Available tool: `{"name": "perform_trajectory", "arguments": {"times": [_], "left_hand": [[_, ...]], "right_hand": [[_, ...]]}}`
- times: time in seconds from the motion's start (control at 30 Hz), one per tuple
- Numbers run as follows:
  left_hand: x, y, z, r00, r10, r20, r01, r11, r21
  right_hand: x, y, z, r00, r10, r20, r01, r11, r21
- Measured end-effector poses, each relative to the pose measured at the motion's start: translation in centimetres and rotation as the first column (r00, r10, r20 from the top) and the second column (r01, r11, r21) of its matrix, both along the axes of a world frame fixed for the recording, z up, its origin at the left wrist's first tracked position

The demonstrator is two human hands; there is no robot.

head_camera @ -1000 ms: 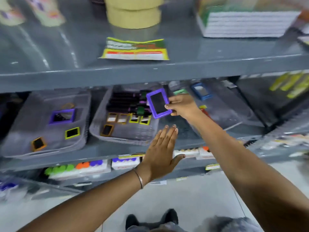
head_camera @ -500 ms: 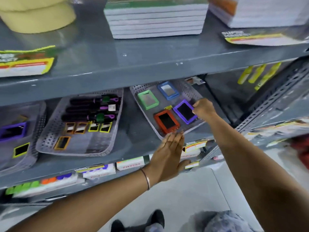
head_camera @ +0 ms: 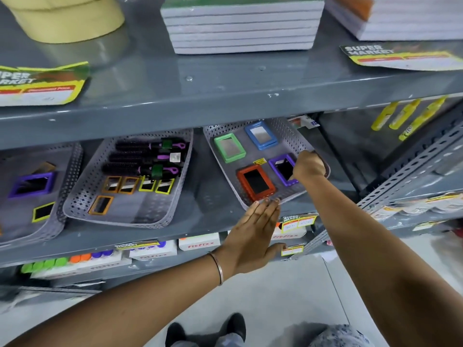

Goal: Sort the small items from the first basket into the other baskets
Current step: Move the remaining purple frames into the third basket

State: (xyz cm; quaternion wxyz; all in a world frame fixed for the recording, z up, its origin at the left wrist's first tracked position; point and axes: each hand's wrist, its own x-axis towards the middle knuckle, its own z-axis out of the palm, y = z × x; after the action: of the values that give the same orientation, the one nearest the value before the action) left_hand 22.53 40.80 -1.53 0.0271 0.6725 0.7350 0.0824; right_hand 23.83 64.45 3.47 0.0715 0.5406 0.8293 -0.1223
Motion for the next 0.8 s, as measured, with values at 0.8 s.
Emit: {"name": "perform_trajectory", "arguments": {"times": [0.8], "left_hand": [[-22.1, -30.8, 0.2, 0.689, 0.725, -0.005, -0.717, 0.683, 0.137]], "right_hand": [[-27.0, -35.5, 1.8, 0.578, 0.656, -0.486, -0.763, 0.646, -0.036]]}}
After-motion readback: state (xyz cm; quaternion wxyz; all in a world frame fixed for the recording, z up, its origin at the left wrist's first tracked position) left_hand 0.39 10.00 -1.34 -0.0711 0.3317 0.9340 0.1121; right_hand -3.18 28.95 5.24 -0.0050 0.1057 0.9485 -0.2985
